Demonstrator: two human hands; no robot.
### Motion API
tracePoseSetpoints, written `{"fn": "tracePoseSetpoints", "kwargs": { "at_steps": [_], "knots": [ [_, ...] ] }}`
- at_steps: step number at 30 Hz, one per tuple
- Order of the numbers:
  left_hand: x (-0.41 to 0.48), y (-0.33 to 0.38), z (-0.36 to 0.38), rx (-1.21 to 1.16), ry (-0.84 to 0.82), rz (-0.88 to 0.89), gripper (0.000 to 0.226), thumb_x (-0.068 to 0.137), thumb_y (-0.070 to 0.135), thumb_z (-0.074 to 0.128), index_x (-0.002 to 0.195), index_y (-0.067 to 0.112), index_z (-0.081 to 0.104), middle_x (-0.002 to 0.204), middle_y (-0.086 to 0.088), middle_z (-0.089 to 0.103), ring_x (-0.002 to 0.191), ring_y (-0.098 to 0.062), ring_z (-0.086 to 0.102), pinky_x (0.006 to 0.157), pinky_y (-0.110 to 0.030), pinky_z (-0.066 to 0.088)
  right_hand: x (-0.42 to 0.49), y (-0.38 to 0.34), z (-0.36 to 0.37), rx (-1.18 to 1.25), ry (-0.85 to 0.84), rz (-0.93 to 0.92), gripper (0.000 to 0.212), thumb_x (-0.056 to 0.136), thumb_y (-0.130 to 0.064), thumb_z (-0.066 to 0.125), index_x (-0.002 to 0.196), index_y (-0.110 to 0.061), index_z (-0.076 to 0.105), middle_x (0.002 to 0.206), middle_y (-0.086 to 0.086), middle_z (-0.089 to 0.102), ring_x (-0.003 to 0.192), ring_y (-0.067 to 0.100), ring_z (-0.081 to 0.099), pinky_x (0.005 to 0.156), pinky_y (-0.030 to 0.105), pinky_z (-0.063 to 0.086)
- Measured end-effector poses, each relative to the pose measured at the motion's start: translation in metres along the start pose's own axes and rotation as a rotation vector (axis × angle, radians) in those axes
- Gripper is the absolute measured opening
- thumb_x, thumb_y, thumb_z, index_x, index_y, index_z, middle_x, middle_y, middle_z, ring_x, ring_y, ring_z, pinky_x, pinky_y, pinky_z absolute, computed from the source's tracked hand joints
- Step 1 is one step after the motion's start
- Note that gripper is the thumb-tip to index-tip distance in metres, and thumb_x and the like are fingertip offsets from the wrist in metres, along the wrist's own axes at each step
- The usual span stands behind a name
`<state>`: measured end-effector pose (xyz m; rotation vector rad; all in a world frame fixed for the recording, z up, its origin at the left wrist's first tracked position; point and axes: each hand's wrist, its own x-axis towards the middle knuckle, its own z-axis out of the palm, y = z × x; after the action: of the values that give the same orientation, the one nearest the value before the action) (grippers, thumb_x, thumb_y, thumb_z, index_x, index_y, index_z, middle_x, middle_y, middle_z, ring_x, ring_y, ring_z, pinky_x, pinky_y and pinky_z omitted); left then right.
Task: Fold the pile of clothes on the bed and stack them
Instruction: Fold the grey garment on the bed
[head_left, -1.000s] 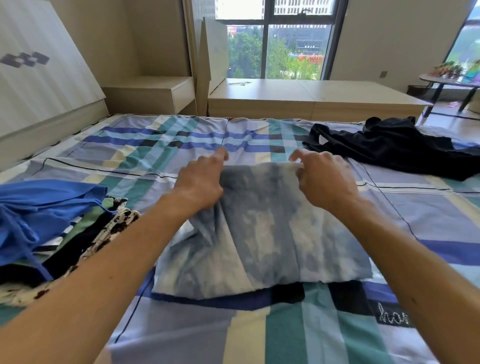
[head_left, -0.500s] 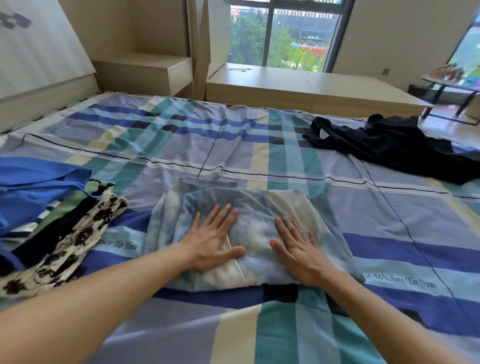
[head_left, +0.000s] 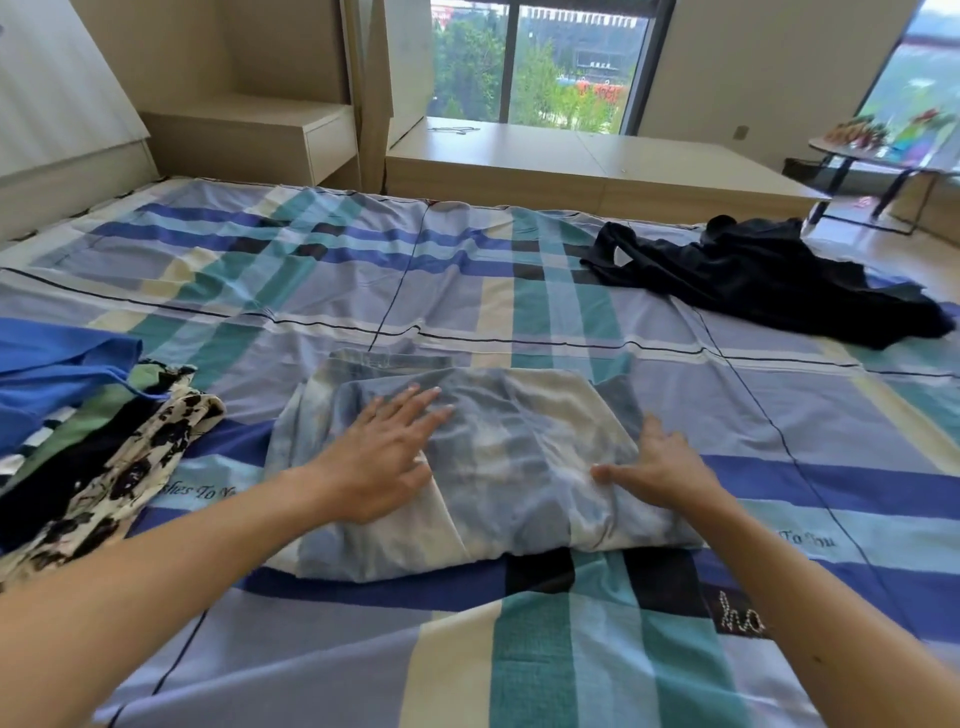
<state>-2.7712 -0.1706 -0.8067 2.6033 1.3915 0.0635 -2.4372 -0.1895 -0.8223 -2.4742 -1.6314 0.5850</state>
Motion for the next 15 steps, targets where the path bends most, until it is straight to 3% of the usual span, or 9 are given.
{"fn": "tracePoseSetpoints", "kwargs": {
  "at_steps": [3,6,8,10,15],
  "knots": [
    [0.006,0.04,0.004,-0.124,0.015,0.089,0.085,0.081,0.072,0.007,0.158,0.036,0.007,0.167,0.009,-0.007,0.152,-0.012,-0.015,0.125,-0.042,-0.003,0.002,-0.002,-0.007,0.154,-0.031,0.012,0.108,0.071,-0.051,0.085,0.149,-0.006,0.026,0.138,0.02,0.05,0.124,0.034,0.053,0.092,0.039,0.049],
    [0.01,0.062,0.026,0.018,-0.114,0.099,0.076,0.093,0.072,0.02,0.158,0.039,-0.002,0.166,0.006,-0.016,0.151,-0.021,-0.022,0.123,-0.051,-0.005,0.003,-0.001,-0.006,0.333,-0.103,0.012,0.067,0.063,-0.039,0.091,0.111,-0.007,0.057,0.098,0.011,0.063,0.074,0.019,0.061,0.059,0.028,0.048],
    [0.01,0.071,0.042,0.153,-0.182,0.08,0.076,0.097,0.067,0.025,0.158,0.036,-0.009,0.165,0.001,-0.021,0.149,-0.027,-0.028,0.121,-0.057,-0.009,-0.001,-0.003,-0.005,0.488,-0.167,0.059,0.054,0.056,-0.025,0.094,0.097,-0.004,0.064,0.088,0.013,0.068,0.074,0.024,0.066,0.067,0.032,0.057],
    [0.011,0.074,0.048,0.19,-0.188,0.072,0.078,0.098,0.066,0.026,0.157,0.033,-0.012,0.164,-0.001,-0.024,0.147,-0.028,-0.03,0.119,-0.059,-0.011,-0.002,-0.005,-0.004,0.639,-0.211,0.114,0.058,0.054,-0.016,0.093,0.104,-0.001,0.066,0.096,0.019,0.073,0.084,0.033,0.072,0.074,0.043,0.062],
    [0.008,0.067,0.032,-0.146,-0.115,0.034,0.066,0.099,0.061,0.034,0.158,0.037,0.015,0.167,0.006,-0.01,0.151,-0.015,-0.021,0.123,-0.048,-0.009,-0.014,-0.021,-0.018,0.73,-0.168,0.052,0.034,0.077,-0.011,0.081,0.106,-0.002,0.066,0.096,0.018,0.075,0.088,0.035,0.073,0.081,0.05,0.061]
  ]
}}
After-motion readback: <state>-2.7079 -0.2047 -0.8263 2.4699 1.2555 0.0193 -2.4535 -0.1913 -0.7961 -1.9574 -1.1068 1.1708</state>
